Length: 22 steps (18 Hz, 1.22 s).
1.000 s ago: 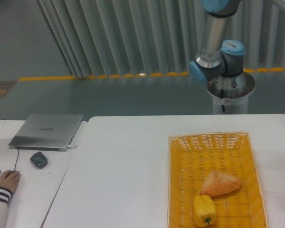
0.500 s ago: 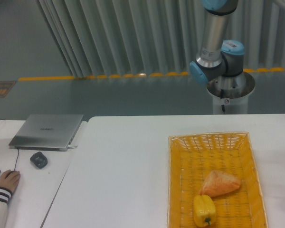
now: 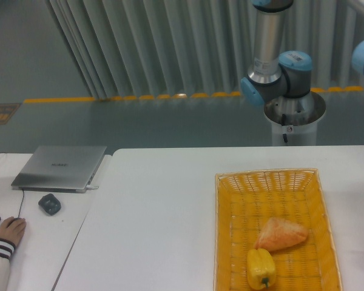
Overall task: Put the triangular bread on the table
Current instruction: 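Move the gripper over the basket and lower toward the triangular bread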
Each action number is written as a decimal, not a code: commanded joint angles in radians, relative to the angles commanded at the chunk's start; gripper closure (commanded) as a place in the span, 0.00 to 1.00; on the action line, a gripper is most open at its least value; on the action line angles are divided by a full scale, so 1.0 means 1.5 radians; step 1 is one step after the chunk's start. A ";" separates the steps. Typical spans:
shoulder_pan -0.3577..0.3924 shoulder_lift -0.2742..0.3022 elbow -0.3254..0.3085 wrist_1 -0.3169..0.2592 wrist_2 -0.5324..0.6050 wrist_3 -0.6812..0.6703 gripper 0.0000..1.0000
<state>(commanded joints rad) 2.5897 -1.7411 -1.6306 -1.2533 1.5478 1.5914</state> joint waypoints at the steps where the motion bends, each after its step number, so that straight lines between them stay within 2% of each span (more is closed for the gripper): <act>1: -0.017 -0.001 0.000 0.000 -0.005 -0.027 0.00; 6: -0.070 -0.011 -0.007 0.016 -0.065 -0.097 0.00; 9: -0.097 -0.031 -0.007 0.034 -0.102 -0.117 0.00; 14: -0.145 -0.061 -0.004 0.089 -0.102 -0.192 0.00; 18: -0.156 -0.068 -0.005 0.090 -0.101 -0.194 0.00; 22: -0.165 -0.097 -0.002 0.118 -0.096 -0.208 0.00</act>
<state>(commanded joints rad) 2.3424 -1.8867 -1.6337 -1.0769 1.4036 1.2794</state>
